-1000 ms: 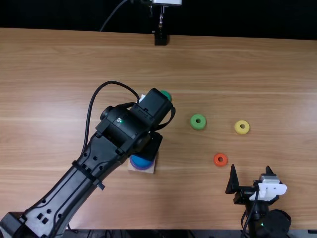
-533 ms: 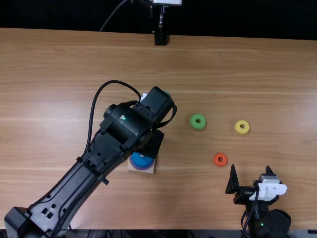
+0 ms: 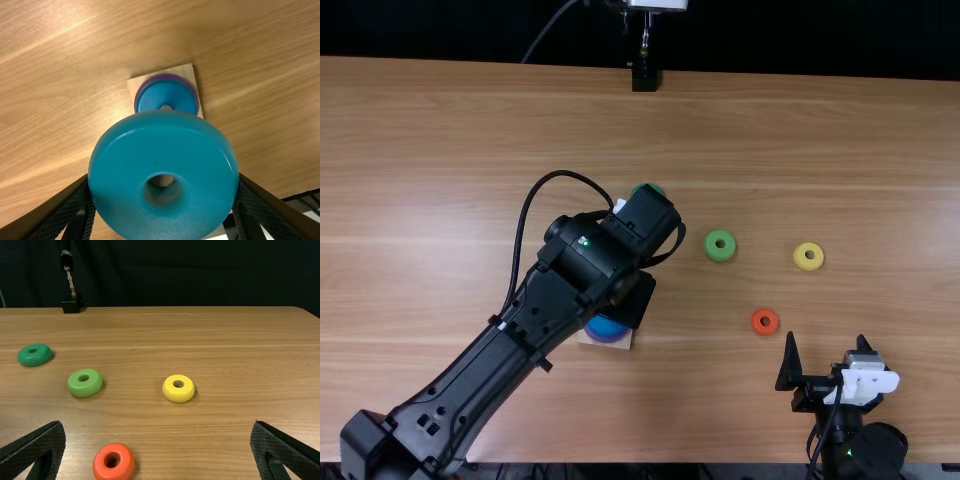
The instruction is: Build the Hanoi tower: stack the rings onto the peg from bottom to top in this color order: purple, dark blue, light blue, dark green, light green, yellow, orange.
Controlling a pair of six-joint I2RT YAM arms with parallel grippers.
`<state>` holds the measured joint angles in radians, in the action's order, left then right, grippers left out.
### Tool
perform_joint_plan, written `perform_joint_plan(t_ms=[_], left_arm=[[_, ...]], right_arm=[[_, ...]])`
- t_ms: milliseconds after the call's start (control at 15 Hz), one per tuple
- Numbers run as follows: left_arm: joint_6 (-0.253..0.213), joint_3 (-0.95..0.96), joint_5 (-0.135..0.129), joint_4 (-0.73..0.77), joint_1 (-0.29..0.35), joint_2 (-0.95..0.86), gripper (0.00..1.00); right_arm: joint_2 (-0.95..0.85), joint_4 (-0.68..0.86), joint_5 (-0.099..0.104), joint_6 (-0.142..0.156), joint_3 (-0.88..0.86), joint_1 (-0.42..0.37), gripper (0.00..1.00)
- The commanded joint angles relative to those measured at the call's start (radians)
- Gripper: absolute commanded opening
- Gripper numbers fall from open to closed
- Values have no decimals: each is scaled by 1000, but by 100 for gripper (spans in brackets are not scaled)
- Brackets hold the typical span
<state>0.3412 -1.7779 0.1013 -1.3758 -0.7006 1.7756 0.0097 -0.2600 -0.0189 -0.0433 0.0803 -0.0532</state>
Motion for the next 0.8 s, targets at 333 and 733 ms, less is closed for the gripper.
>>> perform_joint_plan(t_ms=[333,733], left_arm=[[-1,41,5,1,-8,5,46],[-3,34,-33,1,13,-5,100]], right_arm=[[-10,-74,-7,1,-66,-10,100],[-10,-74,-7,3,-66,-10,100]])
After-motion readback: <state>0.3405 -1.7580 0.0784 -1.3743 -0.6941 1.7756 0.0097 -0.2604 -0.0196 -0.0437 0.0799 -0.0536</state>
